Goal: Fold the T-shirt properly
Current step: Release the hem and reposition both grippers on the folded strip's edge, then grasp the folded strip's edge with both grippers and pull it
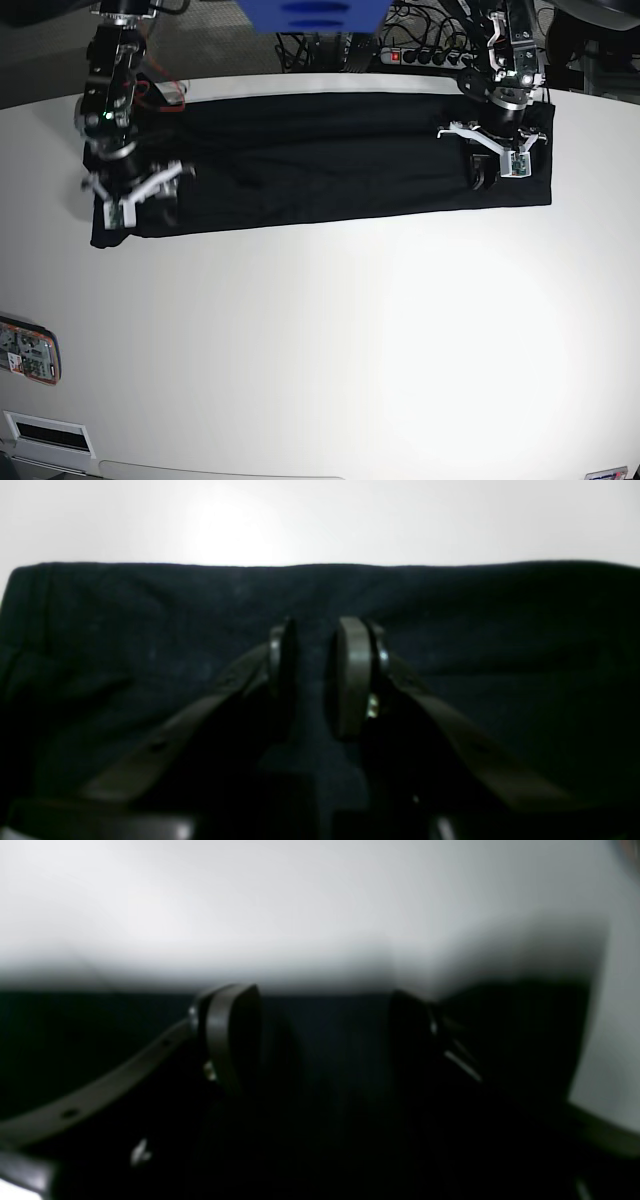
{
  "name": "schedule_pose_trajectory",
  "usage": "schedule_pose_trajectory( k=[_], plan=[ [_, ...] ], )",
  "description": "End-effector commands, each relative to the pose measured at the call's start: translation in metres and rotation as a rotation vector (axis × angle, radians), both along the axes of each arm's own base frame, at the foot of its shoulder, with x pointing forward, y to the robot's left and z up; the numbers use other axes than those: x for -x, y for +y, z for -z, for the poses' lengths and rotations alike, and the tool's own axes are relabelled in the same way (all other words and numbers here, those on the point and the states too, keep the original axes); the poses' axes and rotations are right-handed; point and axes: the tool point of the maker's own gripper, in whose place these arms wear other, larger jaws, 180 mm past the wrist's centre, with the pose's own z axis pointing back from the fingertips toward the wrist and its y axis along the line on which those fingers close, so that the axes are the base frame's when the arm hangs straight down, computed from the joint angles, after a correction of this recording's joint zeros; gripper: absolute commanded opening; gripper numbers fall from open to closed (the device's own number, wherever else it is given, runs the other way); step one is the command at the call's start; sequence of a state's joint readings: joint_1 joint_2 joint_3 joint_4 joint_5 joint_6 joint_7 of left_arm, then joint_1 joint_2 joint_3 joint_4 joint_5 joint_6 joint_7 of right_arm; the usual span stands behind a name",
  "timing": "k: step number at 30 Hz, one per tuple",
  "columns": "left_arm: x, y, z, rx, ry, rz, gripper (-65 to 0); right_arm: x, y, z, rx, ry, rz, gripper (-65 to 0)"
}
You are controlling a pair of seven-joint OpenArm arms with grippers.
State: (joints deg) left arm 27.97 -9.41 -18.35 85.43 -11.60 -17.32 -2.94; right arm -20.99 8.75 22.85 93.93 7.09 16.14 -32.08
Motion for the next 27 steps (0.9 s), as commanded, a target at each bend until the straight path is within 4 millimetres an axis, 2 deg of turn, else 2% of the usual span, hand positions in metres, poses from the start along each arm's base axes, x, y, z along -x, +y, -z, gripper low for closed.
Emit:
schedule_pose_trajectory(
  k=[1,5,7,10,15,18,22,27],
  plan=[
    [0.014,0.006,0.017,-0.024,0.091,0.002,-50.2,-0.009,0.0,-0.008,-0.02,-0.059,-0.002,-26.3],
    [0.026,0.016,0.03,-0.042,0.141,0.003,-50.2,0.008,-0.008,0.025,-0.052,-0.001,0.042,-26.3],
    [0.031,0.025,0.037,-0.047,0.164,-0.014,-50.2,0.016,-0.018,0.037,-0.055,0.019,0.075,-26.3],
    [0.029,0.043,0.041,-0.072,0.177,-0.027,-50.2,0.022,-0.028,0.046,-0.058,0.031,0.108,-26.3],
    [0.023,0.07,0.042,-0.123,0.192,-0.023,-50.2,0.022,-0.03,0.045,-0.055,0.032,0.112,-26.3],
    [0.016,0.075,0.037,-0.141,0.178,-0.013,-50.2,0.021,-0.034,0.041,-0.049,0.022,0.121,-26.3],
    [0.011,0.069,0.037,-0.13,0.168,-0.009,-50.2,0.005,-0.028,0.017,-0.032,-0.048,0.09,-26.3],
    [0.009,0.032,0.045,-0.084,0.176,0.061,-50.2,-0.022,0.004,-0.032,-0.023,-0.186,-0.014,-26.3]
  ],
)
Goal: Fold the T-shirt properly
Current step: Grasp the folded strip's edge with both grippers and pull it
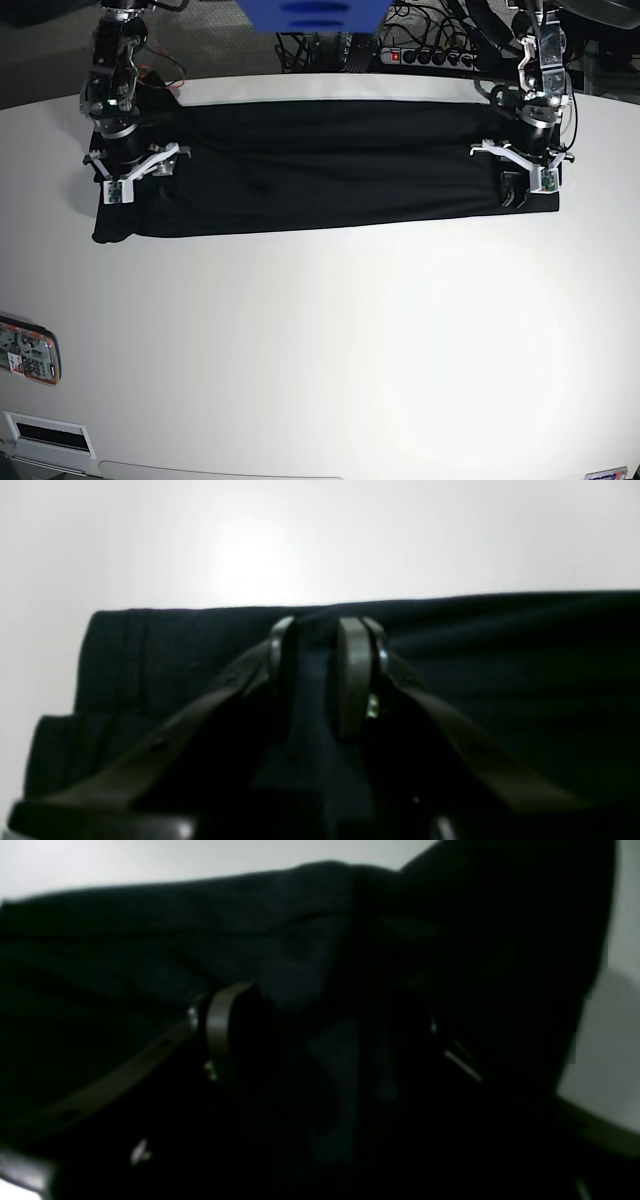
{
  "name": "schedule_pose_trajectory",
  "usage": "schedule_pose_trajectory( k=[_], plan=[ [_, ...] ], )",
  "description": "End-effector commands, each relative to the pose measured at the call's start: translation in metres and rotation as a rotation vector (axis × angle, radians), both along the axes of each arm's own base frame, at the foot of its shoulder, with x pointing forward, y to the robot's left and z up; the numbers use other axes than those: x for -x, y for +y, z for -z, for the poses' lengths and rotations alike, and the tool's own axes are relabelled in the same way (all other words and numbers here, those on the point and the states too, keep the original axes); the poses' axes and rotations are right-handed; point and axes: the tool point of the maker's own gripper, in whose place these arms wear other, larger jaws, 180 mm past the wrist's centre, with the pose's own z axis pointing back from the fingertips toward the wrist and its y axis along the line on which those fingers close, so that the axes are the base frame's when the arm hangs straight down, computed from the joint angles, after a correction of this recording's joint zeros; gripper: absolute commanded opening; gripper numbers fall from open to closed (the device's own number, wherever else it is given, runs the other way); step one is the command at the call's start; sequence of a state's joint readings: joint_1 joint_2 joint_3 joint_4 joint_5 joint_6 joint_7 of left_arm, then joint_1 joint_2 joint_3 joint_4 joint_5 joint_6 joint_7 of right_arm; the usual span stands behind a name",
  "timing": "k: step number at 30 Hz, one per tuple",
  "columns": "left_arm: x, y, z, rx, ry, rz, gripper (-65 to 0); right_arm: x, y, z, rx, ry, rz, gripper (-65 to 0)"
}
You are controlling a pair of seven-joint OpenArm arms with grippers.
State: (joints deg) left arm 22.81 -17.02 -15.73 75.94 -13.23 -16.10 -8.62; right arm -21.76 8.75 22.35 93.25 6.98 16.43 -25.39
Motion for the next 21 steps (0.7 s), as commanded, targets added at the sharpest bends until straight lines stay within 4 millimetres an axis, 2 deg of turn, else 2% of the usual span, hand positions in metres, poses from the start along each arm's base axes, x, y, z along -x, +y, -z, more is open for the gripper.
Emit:
schedule_pose_trajectory(
  k=[1,4,8,9,13,16,21],
  plan=[
    [0.03,-0.013,0.037,-0.016,0.208,0.058,-50.2,-0.021,0.007,-0.033,-0.003,-0.118,-0.03,-26.3],
    [0.026,-0.029,0.039,0.009,0.201,0.074,-50.2,-0.028,0.024,-0.06,0.018,-0.154,-0.085,-26.3],
    [0.023,-0.033,0.038,0.015,0.195,0.077,-50.2,-0.036,0.035,-0.101,0.046,-0.249,-0.123,-26.3],
    [0.022,-0.033,0.038,0.014,0.194,0.078,-50.2,-0.035,0.036,-0.105,0.049,-0.261,-0.128,-26.3],
    [-0.002,-0.026,0.03,0.002,0.155,0.072,-50.2,0.002,0.035,-0.078,0.045,-0.152,-0.13,-26.3],
    [-0.02,-0.013,0.021,-0.03,0.126,0.078,-50.2,0.005,0.036,-0.078,0.044,-0.153,-0.134,-26.3],
    [-0.047,0.003,0.022,-0.039,0.118,0.055,-50.2,0.012,0.035,-0.074,0.043,-0.138,-0.132,-26.3]
  ],
)
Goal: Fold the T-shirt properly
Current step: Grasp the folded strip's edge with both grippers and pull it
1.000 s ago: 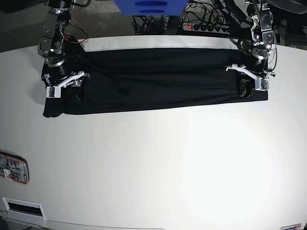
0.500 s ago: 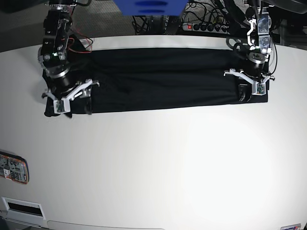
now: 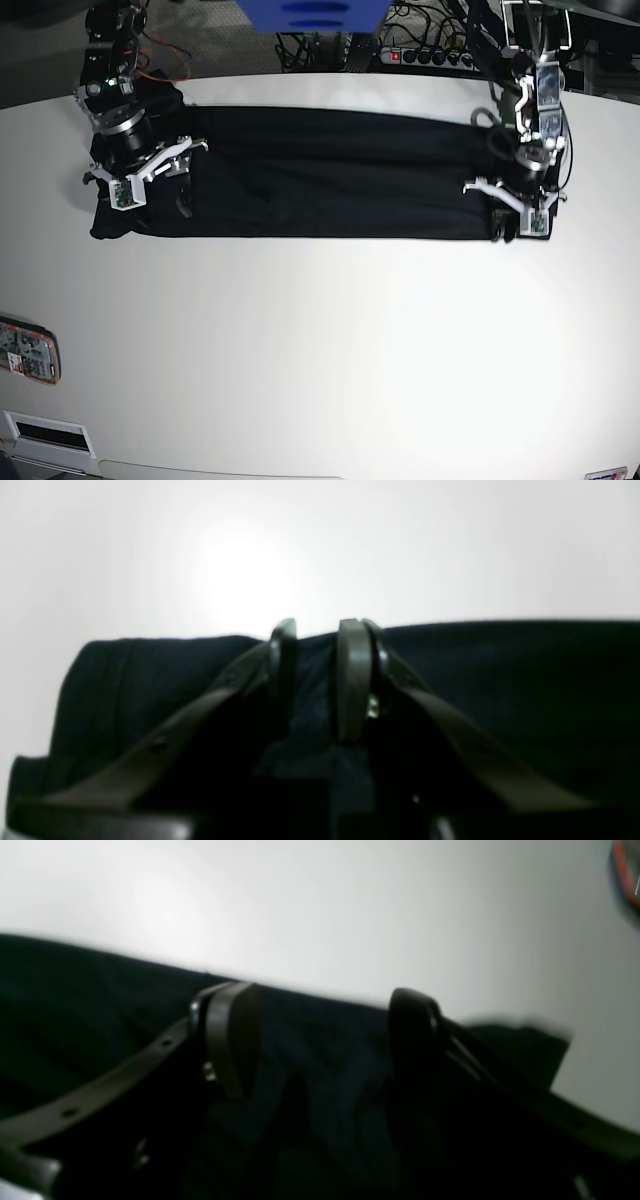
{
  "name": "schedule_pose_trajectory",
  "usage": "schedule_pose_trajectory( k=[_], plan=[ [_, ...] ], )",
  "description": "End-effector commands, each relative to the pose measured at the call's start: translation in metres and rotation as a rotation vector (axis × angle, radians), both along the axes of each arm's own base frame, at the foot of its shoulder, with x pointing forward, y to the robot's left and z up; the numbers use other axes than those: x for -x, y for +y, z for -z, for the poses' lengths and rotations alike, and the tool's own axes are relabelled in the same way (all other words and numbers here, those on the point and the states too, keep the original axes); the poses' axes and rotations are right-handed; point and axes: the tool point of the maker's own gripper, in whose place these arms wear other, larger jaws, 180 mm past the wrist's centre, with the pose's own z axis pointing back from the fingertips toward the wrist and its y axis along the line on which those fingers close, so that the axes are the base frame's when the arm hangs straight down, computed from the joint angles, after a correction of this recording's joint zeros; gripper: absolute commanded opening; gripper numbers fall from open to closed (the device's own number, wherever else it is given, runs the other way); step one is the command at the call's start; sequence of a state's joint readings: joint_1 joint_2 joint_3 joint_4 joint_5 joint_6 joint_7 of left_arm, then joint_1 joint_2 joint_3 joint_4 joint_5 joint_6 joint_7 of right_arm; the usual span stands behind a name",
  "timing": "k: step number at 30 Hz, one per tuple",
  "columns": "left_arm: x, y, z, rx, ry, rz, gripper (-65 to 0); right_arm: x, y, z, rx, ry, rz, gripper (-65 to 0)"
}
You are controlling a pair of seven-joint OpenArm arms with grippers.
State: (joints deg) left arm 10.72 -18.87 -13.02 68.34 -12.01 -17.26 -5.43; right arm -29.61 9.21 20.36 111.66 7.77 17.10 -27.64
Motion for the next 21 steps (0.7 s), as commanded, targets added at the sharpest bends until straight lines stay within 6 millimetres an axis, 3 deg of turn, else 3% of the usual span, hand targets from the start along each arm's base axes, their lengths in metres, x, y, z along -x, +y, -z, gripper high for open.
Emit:
schedule_pose_trajectory(
  k=[1,6,14,17,21],
  plan=[
    [0.013,0.006,0.026,-0.034,0.136,0.006,-50.2,0.001,-0.002,-0.004,0.003,-0.012,0.001,-26.3],
    [0.001,0.028,0.033,-0.052,0.161,-0.024,-50.2,0.001,-0.003,-0.004,0.004,-0.012,0.002,-26.3],
    [0.0,0.063,0.019,-0.114,0.104,-0.039,-50.2,0.001,-0.003,-0.004,0.004,-0.012,0.002,-26.3],
    [0.011,0.062,0.022,-0.113,0.104,-0.035,-50.2,0.001,-0.003,-0.004,0.003,-0.012,0.003,-26.3],
    [0.012,0.055,0.011,-0.113,0.053,-0.02,-49.2,0.001,-0.003,-0.004,0.003,-0.012,0.003,-26.3]
  ],
)
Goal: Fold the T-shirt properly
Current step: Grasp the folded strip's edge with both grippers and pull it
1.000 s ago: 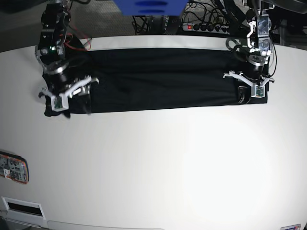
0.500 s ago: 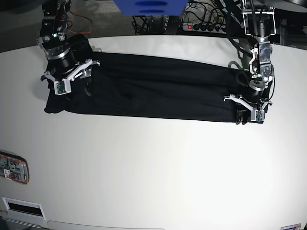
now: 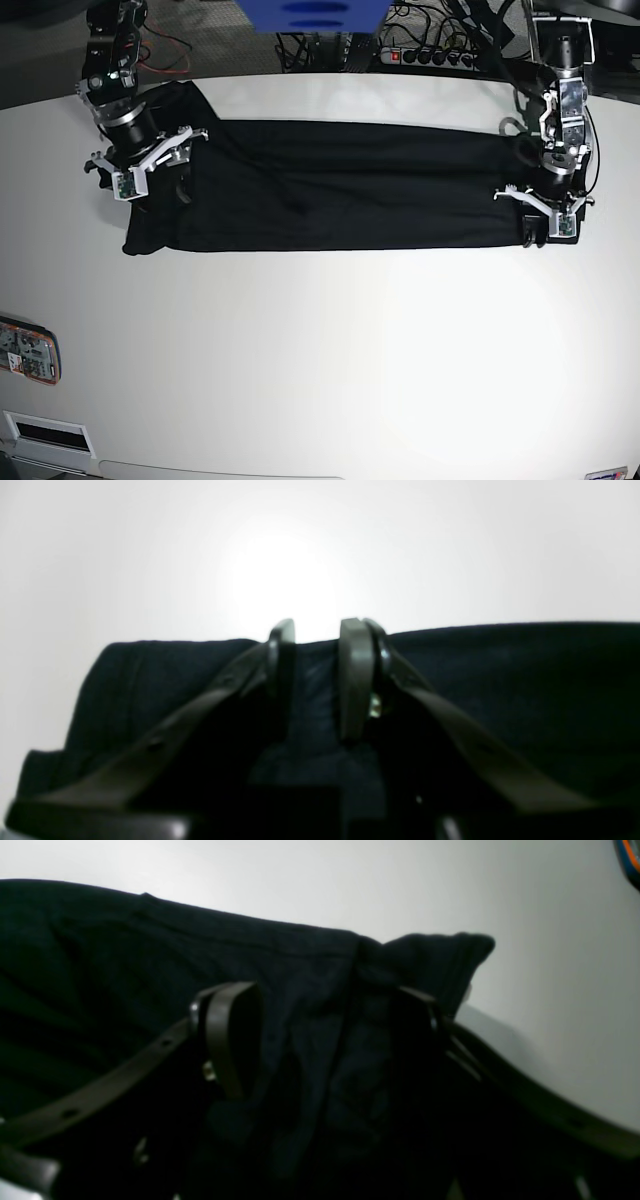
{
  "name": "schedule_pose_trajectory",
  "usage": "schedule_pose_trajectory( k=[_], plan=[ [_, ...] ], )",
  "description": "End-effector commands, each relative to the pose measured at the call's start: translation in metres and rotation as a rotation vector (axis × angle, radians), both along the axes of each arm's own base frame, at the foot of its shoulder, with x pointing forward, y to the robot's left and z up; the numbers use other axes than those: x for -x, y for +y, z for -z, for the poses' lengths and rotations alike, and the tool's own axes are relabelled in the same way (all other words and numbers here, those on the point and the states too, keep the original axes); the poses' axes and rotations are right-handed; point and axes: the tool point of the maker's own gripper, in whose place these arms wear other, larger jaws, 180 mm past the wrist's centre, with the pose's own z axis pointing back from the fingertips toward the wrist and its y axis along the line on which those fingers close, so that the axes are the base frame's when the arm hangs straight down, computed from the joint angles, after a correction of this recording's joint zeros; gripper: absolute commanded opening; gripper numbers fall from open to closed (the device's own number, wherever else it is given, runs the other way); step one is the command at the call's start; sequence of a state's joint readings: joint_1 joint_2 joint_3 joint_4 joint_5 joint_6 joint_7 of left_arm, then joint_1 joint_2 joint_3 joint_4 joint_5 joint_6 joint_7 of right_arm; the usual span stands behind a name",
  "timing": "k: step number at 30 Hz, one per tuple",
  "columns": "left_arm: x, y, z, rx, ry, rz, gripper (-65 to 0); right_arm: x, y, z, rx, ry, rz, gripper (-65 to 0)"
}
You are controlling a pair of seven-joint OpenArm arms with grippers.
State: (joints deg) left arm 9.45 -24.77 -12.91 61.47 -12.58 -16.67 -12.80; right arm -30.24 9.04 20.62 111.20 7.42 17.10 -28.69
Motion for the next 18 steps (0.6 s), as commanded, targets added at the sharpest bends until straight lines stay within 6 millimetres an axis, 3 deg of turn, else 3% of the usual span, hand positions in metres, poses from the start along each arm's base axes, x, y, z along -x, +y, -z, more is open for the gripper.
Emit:
schedule_pose_trajectory(
  k=[1,9,13,18],
  plan=[
    [0.01,0.001,0.011,-0.035,0.083,0.018,-48.0,-0.006,0.0,-0.013,-0.005,-0.05,-0.005,-26.3],
    [0.002,-0.014,-0.02,-0.066,0.023,0.083,-28.4,-0.005,0.0,-0.012,-0.007,-0.049,-0.004,-26.3],
    [0.004,-0.023,-0.054,-0.099,-0.028,0.118,-27.9,-0.002,0.001,-0.013,-0.006,-0.045,-0.007,-26.3],
    [0.009,-0.012,-0.11,-0.136,-0.166,0.063,-27.9,-0.002,0.001,-0.013,-0.005,-0.046,-0.007,-26.3]
  ],
)
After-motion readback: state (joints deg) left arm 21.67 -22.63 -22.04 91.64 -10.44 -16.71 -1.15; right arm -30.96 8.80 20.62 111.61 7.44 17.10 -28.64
